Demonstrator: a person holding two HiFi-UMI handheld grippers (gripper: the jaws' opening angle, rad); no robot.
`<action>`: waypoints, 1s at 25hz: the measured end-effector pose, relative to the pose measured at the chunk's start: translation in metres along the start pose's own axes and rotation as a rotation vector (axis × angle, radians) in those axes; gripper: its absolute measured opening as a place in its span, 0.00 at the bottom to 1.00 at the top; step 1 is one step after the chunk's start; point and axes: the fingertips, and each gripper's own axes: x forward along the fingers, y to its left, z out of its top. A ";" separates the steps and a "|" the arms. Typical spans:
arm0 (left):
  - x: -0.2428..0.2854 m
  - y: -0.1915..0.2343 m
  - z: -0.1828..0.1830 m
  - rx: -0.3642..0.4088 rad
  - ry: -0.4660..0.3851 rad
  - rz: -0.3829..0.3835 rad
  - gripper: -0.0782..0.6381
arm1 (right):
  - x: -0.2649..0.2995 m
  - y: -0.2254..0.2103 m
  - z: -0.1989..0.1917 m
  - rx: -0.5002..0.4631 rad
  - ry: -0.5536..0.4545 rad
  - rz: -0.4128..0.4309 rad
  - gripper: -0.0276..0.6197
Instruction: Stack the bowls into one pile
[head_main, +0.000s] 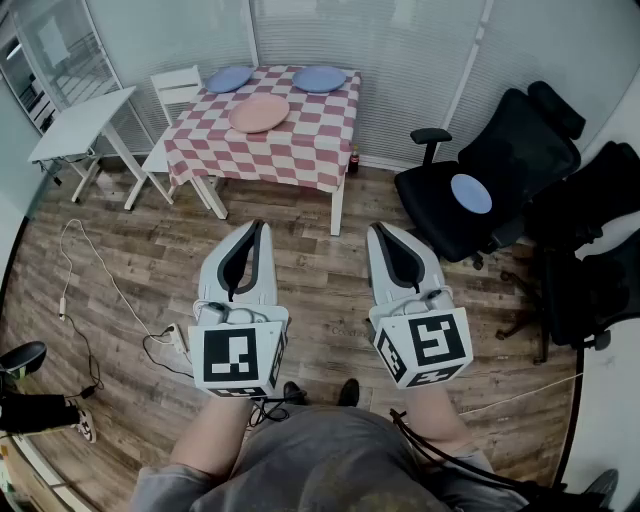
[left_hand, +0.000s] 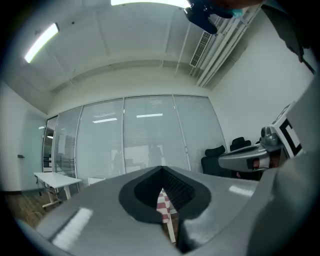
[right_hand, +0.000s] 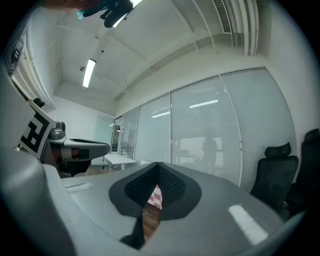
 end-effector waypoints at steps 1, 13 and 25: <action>0.001 -0.004 0.000 -0.005 0.003 -0.003 0.11 | -0.001 -0.003 0.000 -0.001 -0.004 0.003 0.08; 0.014 -0.056 -0.015 -0.043 0.036 -0.005 0.11 | -0.022 -0.047 -0.017 0.031 0.015 0.018 0.08; 0.066 -0.061 -0.058 -0.088 0.107 -0.032 0.11 | 0.024 -0.071 -0.052 0.063 0.086 0.059 0.07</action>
